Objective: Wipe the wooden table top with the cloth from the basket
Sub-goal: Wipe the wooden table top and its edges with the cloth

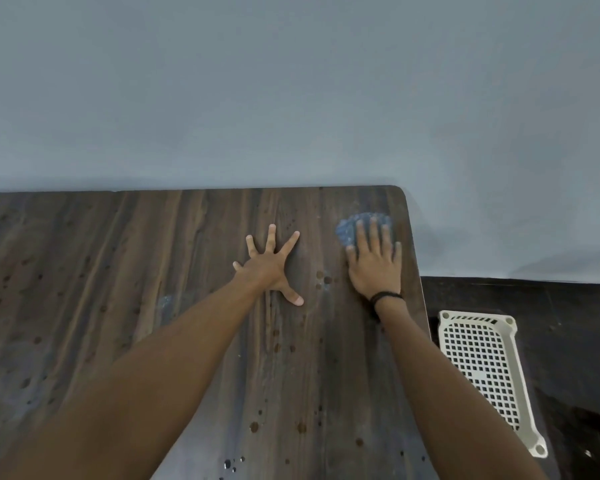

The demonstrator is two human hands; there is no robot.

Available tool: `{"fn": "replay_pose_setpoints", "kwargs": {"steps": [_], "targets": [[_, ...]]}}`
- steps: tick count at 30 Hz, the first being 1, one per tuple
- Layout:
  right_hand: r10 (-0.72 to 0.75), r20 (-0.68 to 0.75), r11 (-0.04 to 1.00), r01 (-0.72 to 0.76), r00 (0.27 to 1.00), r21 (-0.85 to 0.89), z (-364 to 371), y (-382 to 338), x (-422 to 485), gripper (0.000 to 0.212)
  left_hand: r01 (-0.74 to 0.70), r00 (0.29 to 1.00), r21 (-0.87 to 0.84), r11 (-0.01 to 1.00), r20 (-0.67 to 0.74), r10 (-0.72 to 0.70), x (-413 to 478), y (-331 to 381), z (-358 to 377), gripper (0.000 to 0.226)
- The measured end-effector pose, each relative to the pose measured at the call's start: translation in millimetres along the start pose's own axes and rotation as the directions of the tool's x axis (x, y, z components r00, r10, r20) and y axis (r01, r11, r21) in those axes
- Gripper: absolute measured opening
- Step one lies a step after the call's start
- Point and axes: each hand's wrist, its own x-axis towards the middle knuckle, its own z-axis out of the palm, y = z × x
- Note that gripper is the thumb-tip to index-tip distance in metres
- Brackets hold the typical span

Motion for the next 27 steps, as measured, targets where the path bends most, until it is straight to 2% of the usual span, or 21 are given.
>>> {"fn": "replay_pose_setpoints", "kwargs": {"steps": [2, 3, 7, 9, 11, 13, 14, 16, 18, 19, 22, 23, 24, 27], "targets": [[-0.104, 0.002, 0.994, 0.104, 0.995, -0.042, 0.3, 17.8, -19.4, 0.057, 0.012, 1.0, 0.03, 0.999, 0.018, -0.013, 1.7, 3.9, -1.1, 0.152], [-0.077, -0.014, 0.996, 0.076, 0.997, -0.045, -2.2, 29.2, -21.6, 0.057, 0.021, 1.0, 0.05, 0.999, 0.018, -0.022, 2.5, 5.5, -1.0, 0.152], [0.257, -0.09, 0.965, -0.251, 0.962, 0.073, -15.3, 27.3, 21.7, 0.06, 0.061, 0.998, 0.119, 0.991, 0.012, -0.063, 4.5, 10.7, -4.0, 0.154], [0.211, -0.05, 0.977, -0.208, 0.976, 0.054, -12.5, 10.0, 34.1, 0.061, 0.071, 0.997, 0.146, 0.987, 0.02, -0.075, 4.6, 15.7, -5.3, 0.154], [0.035, -0.007, 0.999, -0.035, 0.999, 0.008, -8.2, 8.1, 26.6, 0.06, 0.093, 0.994, 0.168, 0.981, 0.044, -0.102, 6.3, 21.3, -6.5, 0.155], [-0.044, -0.003, 0.999, 0.044, 0.999, -0.026, -8.1, 25.7, 13.7, 0.058, 0.118, 0.989, 0.182, 0.976, 0.068, -0.132, 9.6, 26.5, -7.0, 0.157], [-0.016, -0.038, 1.0, 0.015, 0.999, -0.014, -12.0, 33.7, 16.4, 0.058, 0.129, 0.987, 0.187, 0.974, 0.074, -0.145, 11.1, 28.4, -7.5, 0.157], [0.134, -0.085, 0.99, -0.13, 0.987, 0.047, -19.3, 37.0, 40.3, 0.058, 0.142, 0.984, 0.182, 0.973, 0.082, -0.158, 14.3, 30.1, -8.8, 0.158], [0.247, -0.027, 0.965, -0.243, 0.969, 0.095, -26.8, 22.5, 68.0, 0.061, 0.145, 0.983, 0.169, 0.975, 0.086, -0.162, 16.5, 30.6, -9.3, 0.158], [0.234, -0.002, 0.969, -0.233, 0.972, 0.078, -25.2, 13.9, 74.8, 0.061, 0.148, 0.982, 0.166, 0.975, 0.089, -0.164, 17.3, 30.5, -9.1, 0.159], [0.005, 0.008, 1.0, -0.005, 1.0, -0.019, -14.7, 7.1, 63.3, 0.06, 0.16, 0.978, 0.16, 0.974, 0.106, -0.178, 20.3, 30.5, -8.1, 0.16], [-0.03, 0.011, 0.999, 0.031, 0.999, -0.02, -15.2, 14.8, 58.4, 0.059, 0.159, 0.978, 0.159, 0.974, 0.108, -0.177, 21.3, 31.5, -7.6, 0.161], [-0.021, 0.003, 1.0, 0.021, 1.0, -0.009, -18.8, 22.4, 60.3, 0.058, 0.154, 0.98, 0.162, 0.975, 0.104, -0.172, 21.9, 32.1, -7.5, 0.161], [0.153, 0.0, 0.987, -0.153, 0.988, 0.053, -30.0, 21.3, 95.6, 0.06, 0.153, 0.981, 0.152, 0.976, 0.095, -0.169, 21.9, 31.1, -9.1, 0.16]]}}
